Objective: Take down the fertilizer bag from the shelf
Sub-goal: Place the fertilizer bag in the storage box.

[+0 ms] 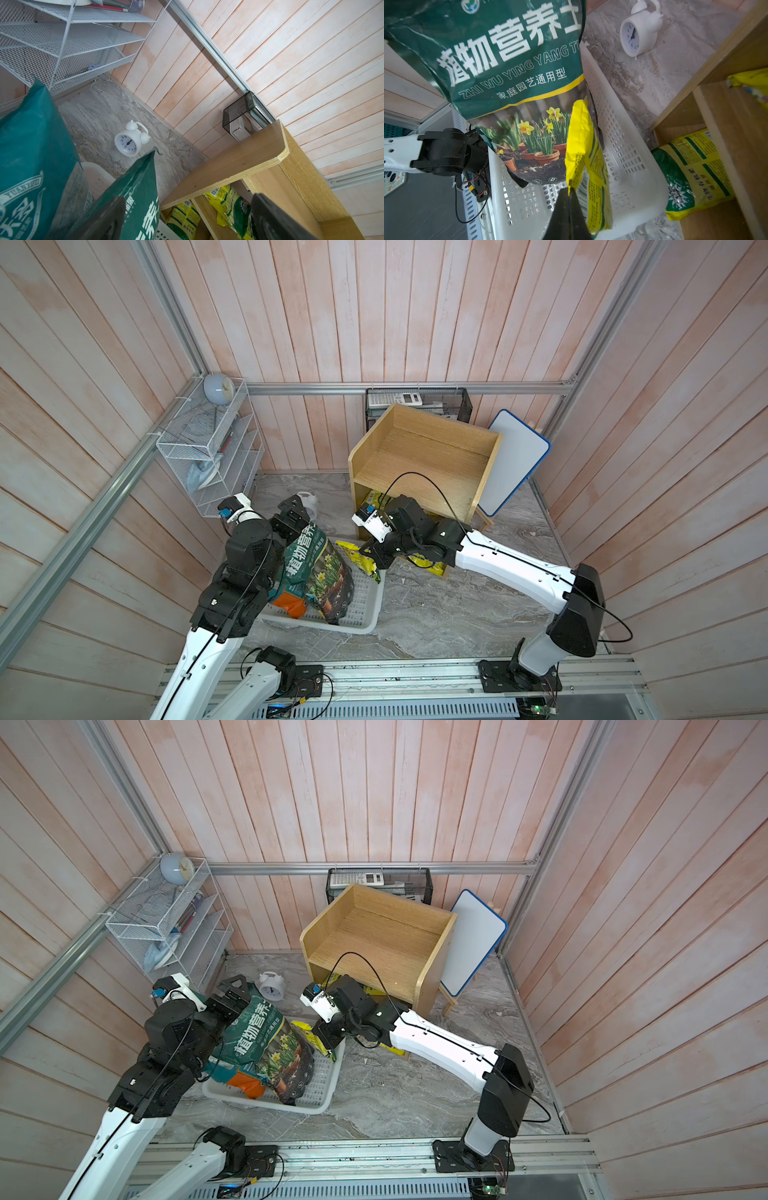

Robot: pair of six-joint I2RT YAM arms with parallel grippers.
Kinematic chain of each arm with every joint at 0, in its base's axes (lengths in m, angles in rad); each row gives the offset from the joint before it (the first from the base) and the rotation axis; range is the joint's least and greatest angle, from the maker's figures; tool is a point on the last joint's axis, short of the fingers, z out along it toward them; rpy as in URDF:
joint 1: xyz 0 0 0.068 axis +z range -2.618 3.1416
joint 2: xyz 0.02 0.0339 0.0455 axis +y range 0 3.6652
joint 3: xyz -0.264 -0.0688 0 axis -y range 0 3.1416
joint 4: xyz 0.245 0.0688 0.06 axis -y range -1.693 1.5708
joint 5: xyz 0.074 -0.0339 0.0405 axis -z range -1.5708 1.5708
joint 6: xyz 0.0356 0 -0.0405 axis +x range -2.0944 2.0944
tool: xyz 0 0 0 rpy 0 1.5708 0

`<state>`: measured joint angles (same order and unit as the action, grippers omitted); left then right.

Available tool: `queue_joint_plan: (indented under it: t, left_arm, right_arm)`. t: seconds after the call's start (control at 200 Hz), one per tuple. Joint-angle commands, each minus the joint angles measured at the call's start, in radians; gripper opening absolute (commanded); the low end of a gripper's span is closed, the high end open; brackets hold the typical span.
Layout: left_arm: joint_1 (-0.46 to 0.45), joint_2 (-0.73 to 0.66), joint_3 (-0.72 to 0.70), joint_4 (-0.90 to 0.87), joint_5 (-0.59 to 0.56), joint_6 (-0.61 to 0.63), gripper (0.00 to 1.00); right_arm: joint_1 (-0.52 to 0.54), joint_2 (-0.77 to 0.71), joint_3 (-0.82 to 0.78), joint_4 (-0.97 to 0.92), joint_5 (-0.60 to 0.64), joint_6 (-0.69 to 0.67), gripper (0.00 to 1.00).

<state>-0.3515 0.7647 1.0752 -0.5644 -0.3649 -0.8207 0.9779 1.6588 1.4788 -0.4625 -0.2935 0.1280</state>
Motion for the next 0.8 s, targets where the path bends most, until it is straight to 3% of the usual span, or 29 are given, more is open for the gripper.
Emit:
queue_joint_plan:
  t: [0.0, 0.27, 0.515, 0.7, 0.795]
  left_arm:
    - [0.006, -0.012, -0.017, -0.015, -0.020, -0.001, 1.00]
    - [0.006, -0.016, -0.026, -0.017, -0.017, -0.001, 1.00]
    - [0.006, -0.009, -0.035, -0.001, -0.010, -0.006, 1.00]
    - [0.006, 0.009, -0.026, 0.016, -0.002, -0.005, 1.00]
    - [0.007, 0.016, -0.025, 0.023, -0.002, -0.003, 1.00]
  right_arm:
    - [0.000, 0.015, 0.013, 0.080, -0.058, -0.018, 0.00]
    - [-0.038, 0.121, -0.026, 0.037, 0.171, -0.069, 0.00]
    - [-0.033, 0.207, 0.074, -0.164, 0.344, -0.102, 0.00]
    - [-0.008, 0.163, 0.175, -0.280, 0.421, -0.194, 0.38]
    - [0.011, 0.101, 0.163, -0.263, 0.435, -0.265, 0.53]
